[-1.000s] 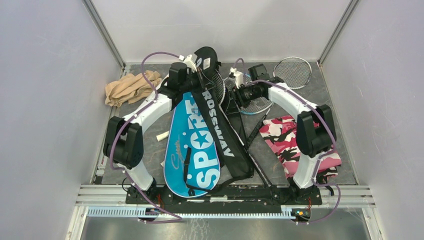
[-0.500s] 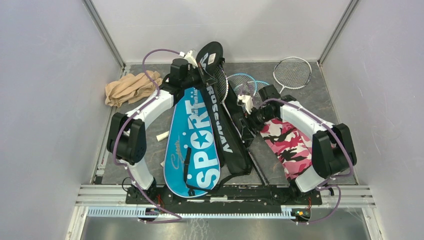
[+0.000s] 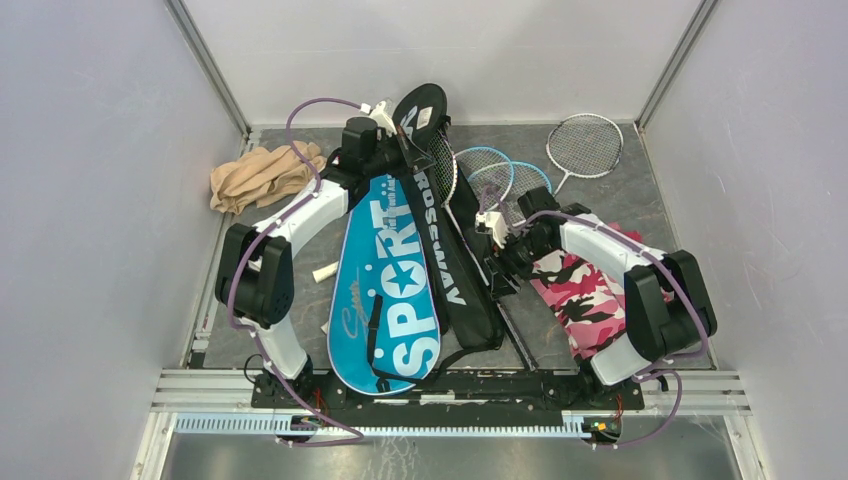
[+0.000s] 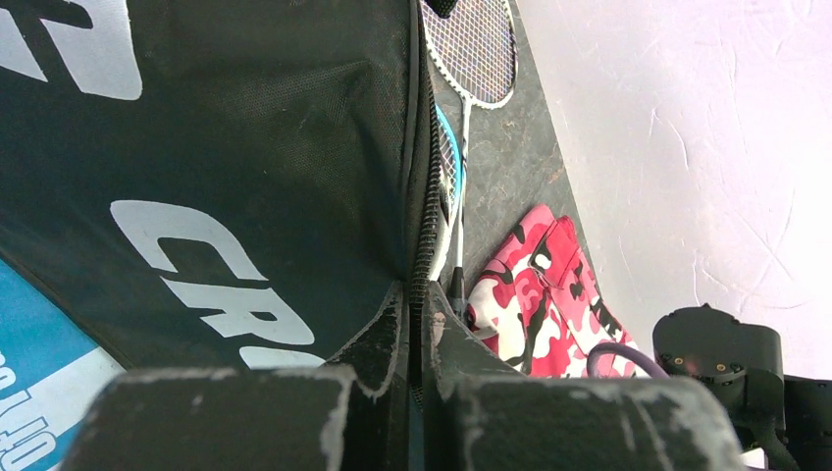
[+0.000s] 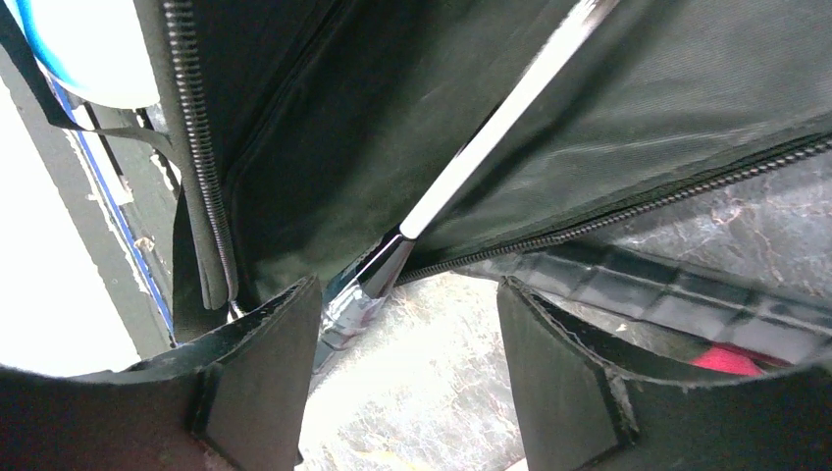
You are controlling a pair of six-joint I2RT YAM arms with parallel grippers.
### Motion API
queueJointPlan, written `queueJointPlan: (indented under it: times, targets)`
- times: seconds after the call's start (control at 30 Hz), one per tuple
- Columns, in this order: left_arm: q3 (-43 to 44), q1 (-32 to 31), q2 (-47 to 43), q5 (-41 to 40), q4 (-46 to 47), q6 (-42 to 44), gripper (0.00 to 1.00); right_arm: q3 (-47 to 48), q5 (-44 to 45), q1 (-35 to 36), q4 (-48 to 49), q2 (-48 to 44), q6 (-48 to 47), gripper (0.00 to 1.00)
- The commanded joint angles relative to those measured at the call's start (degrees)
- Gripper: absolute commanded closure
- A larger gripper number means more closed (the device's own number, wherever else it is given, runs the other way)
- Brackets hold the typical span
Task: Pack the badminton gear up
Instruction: Place the racket in the racket bag.
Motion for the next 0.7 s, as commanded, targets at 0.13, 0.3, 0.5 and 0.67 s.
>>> queueJointPlan:
  times: [0.13,0.3,0.5,0.67]
  targets:
    - [2.9,0.1,-0.5,1.5,4.2,-1.5,0.98,-3.0,-0.8,2.4,0.5,-2.1,-2.4,0.32]
    - [3.1,0.2,-0.7,1.5,4.1,-1.5,0.98,-5.0,-0.2,3.9,1.6,-2.3,-1.8,0.34]
    - [2.5,0.2,-1.0,1.7,4.0,-1.5,0.98,-5.0,-0.1,4.8,2.3,-3.2,-0.9,0.54]
    - [1.5,0.2,-1.3,2.7,4.4,-1.4,0.98,-2.7,-0.4,5.1,1.5,-4.5,-0.1,0.75]
